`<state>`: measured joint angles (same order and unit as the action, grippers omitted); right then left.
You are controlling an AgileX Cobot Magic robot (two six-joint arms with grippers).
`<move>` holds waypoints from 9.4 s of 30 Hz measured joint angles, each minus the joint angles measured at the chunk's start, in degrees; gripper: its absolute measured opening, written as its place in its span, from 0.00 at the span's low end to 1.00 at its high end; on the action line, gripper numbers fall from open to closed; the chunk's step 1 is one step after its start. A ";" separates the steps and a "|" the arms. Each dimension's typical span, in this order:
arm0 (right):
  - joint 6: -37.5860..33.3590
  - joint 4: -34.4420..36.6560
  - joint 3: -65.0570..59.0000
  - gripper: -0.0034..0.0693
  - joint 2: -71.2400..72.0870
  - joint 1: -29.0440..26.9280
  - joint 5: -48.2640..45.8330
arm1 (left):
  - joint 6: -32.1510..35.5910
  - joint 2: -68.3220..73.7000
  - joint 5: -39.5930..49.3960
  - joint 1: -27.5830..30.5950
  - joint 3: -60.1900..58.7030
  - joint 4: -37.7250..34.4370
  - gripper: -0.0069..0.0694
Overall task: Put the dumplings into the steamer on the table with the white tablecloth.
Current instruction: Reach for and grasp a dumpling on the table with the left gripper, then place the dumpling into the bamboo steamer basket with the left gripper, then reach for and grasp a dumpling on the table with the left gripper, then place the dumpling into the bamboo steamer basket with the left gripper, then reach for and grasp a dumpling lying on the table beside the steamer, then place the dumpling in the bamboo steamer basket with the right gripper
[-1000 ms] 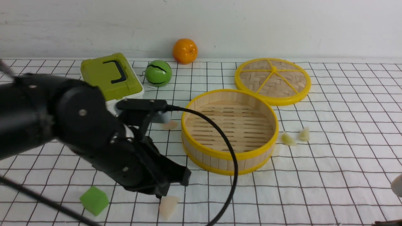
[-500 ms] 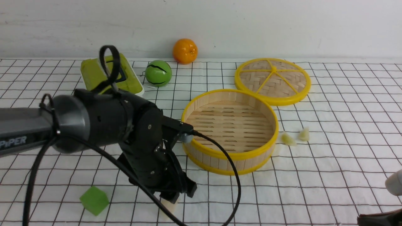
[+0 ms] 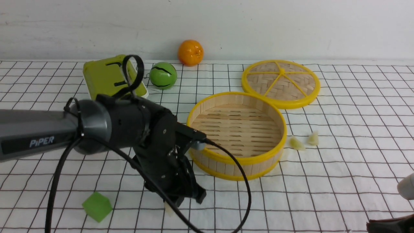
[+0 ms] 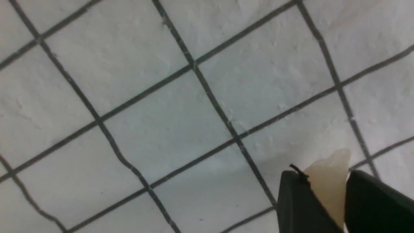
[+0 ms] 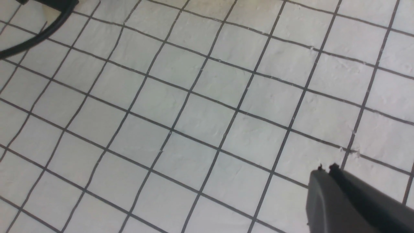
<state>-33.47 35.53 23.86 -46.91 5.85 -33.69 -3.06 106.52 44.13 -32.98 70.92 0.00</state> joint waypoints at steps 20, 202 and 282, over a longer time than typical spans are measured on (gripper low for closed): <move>-0.05 -0.05 0.00 0.07 0.00 0.00 1.27 | -13.39 23.51 4.18 0.00 44.60 2.33 0.32; 24.09 -13.45 49.60 0.54 -56.12 0.00 -1.29 | -19.60 -44.45 21.08 -1.88 10.91 20.67 0.07; 37.34 -20.00 61.45 0.71 -69.59 14.38 8.88 | -40.05 -91.47 -10.32 -1.88 -51.98 35.20 0.07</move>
<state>3.87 15.53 85.32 -116.50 20.23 -24.81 -43.11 15.04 33.80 -34.86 18.94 35.19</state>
